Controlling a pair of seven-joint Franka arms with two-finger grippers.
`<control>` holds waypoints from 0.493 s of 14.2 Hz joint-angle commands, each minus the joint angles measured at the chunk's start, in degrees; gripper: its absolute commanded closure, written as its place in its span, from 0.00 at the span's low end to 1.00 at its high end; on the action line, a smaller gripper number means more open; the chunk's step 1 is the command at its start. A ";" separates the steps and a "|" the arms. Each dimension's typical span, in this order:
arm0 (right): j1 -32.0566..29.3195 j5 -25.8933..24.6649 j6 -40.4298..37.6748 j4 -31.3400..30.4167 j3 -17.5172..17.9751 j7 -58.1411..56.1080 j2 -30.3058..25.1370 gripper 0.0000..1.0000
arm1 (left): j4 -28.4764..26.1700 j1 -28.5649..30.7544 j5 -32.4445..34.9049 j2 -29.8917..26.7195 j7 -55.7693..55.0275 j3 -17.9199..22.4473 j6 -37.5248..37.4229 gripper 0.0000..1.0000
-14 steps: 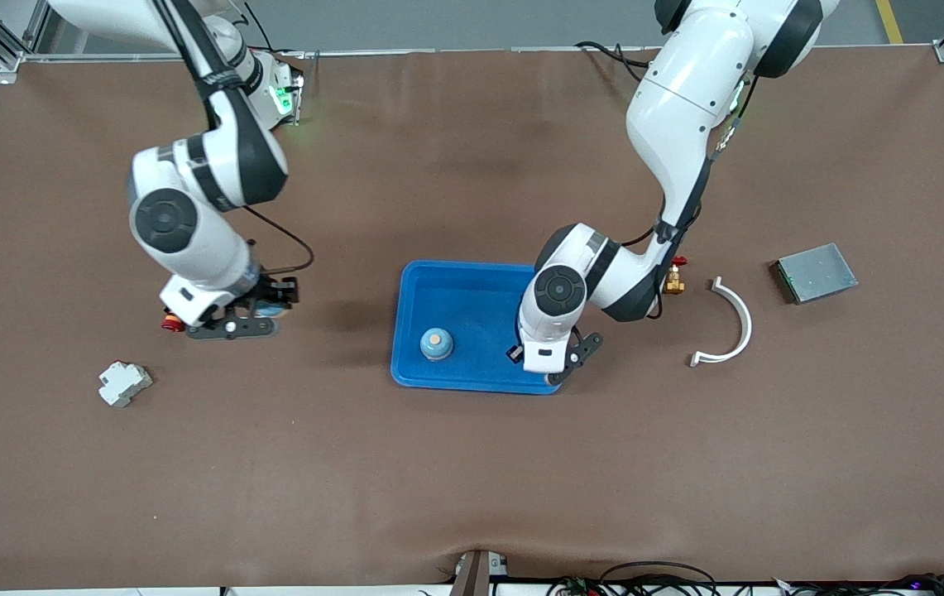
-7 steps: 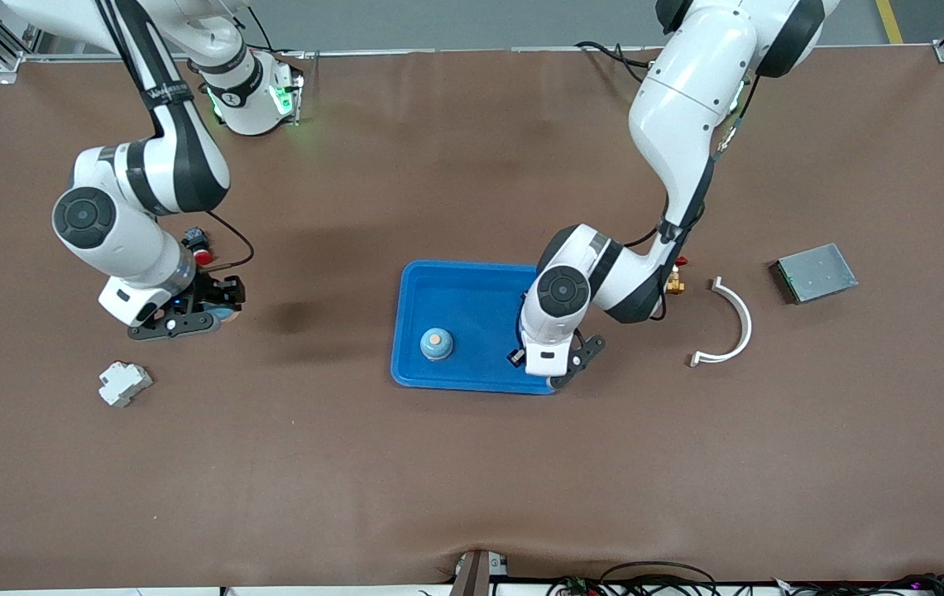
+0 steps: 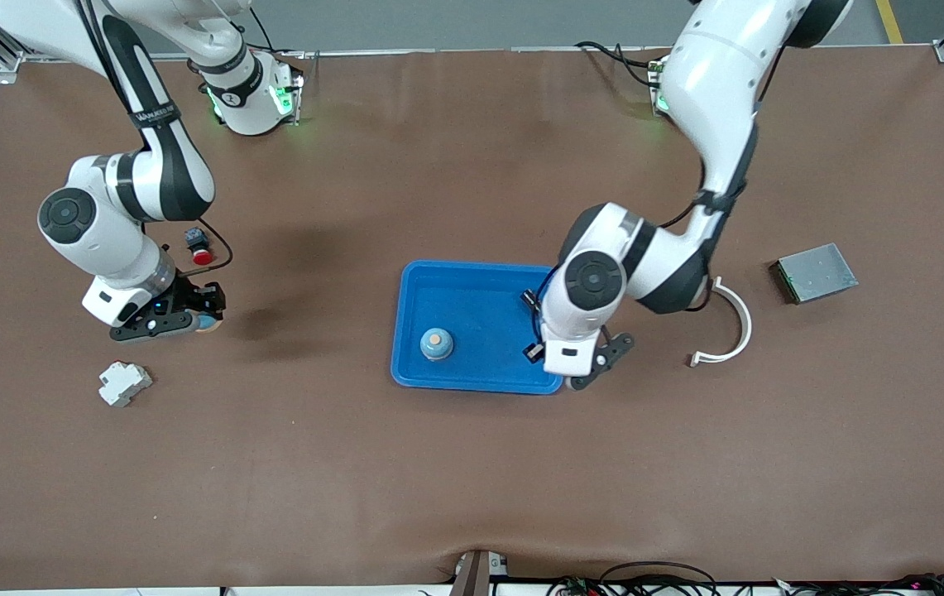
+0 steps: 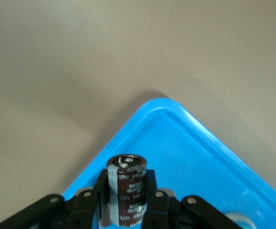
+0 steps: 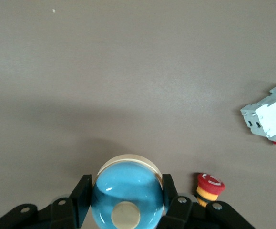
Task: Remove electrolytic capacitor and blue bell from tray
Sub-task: 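Set the bell on the table while the left gripper carries the capacitor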
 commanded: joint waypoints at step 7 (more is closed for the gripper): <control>-2.64 1.07 12.60 -0.73 1.29 -1.53 10.14 1.00 | -2.62 12.54 -1.84 -10.89 29.07 -0.27 -16.07 0.99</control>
